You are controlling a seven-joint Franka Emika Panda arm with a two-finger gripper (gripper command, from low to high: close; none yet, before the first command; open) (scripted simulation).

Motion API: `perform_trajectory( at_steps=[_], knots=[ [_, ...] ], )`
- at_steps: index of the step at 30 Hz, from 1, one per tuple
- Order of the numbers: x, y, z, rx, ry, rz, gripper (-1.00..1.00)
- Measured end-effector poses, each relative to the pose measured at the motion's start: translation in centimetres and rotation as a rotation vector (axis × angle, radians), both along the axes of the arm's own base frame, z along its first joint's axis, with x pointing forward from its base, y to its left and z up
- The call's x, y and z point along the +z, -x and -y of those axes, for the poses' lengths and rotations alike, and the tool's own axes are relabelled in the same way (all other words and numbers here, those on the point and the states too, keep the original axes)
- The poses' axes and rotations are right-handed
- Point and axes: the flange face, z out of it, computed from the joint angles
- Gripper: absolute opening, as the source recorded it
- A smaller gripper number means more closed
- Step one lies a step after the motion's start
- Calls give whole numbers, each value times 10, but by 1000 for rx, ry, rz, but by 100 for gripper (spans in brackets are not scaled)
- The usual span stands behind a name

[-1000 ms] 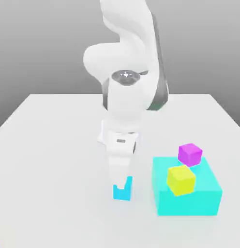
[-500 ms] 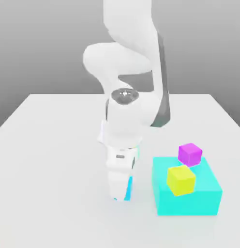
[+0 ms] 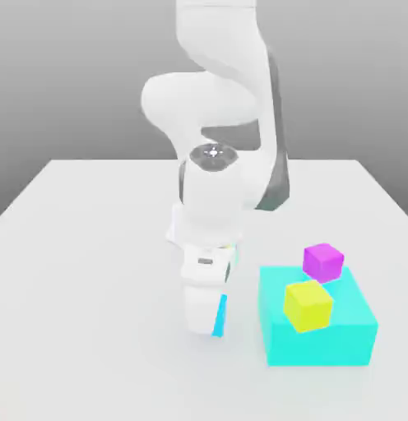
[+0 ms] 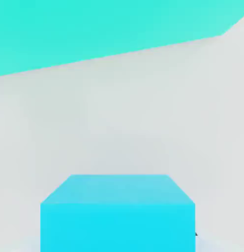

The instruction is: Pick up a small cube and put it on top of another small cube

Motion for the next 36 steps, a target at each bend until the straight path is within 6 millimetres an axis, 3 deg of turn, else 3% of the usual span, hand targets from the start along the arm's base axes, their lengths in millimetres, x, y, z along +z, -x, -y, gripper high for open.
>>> perform_trajectory(
  at_steps=[14,23,36],
  knots=[
    [37,11,3,5,-7,-13,-100],
    [70,-23,-35,-192,-33,-22,-100],
    [140,-63,-91,-554,-52,-45,-100]
  ],
)
